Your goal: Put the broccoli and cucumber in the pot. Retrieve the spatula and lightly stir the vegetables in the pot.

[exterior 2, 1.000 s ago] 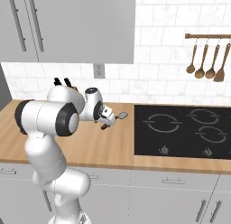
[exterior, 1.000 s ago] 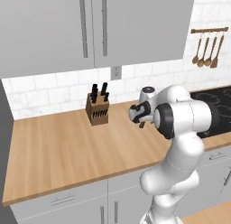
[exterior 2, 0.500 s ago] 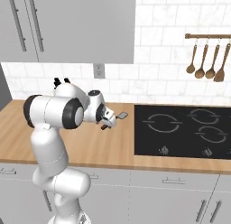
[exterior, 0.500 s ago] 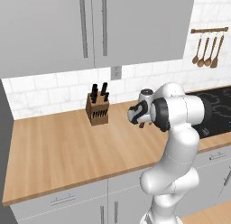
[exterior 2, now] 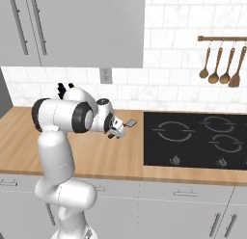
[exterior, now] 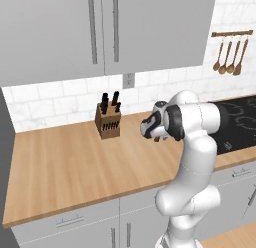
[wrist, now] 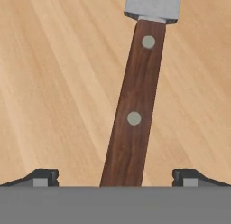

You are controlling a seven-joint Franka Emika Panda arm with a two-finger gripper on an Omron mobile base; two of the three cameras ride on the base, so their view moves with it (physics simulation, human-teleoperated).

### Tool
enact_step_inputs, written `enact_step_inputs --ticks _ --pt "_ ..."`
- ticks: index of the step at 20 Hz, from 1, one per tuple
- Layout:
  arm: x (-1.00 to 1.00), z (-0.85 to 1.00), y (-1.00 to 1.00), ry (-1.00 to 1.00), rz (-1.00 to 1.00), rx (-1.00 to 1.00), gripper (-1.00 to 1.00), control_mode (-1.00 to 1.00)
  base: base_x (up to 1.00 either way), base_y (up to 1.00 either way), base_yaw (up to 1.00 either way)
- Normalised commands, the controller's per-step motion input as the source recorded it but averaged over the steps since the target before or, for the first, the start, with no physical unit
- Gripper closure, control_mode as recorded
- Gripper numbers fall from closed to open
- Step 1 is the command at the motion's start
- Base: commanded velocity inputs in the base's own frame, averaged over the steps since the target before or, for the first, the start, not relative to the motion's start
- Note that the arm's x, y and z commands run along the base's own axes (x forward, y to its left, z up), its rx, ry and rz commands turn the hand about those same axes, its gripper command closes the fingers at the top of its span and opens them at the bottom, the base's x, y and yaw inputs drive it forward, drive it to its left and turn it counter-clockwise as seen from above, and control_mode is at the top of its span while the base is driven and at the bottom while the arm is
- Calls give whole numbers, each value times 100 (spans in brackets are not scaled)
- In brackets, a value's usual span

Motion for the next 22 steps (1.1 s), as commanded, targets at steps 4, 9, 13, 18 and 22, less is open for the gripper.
enact_step_inputs --ticks 4,9,13,18,22 --pt "8 -14 0 0 -1 3 -100 -100 0 0 0" --pt "0 -10 0 -1 -1 2 -100 -100 0 0 0" --pt "0 -9 0 -1 -1 0 -100 -100 0 0 0" --pt "0 -13 4 -1 0 0 100 -100 0 0 0" --pt "0 -6 3 0 0 0 100 -100 0 0 0"
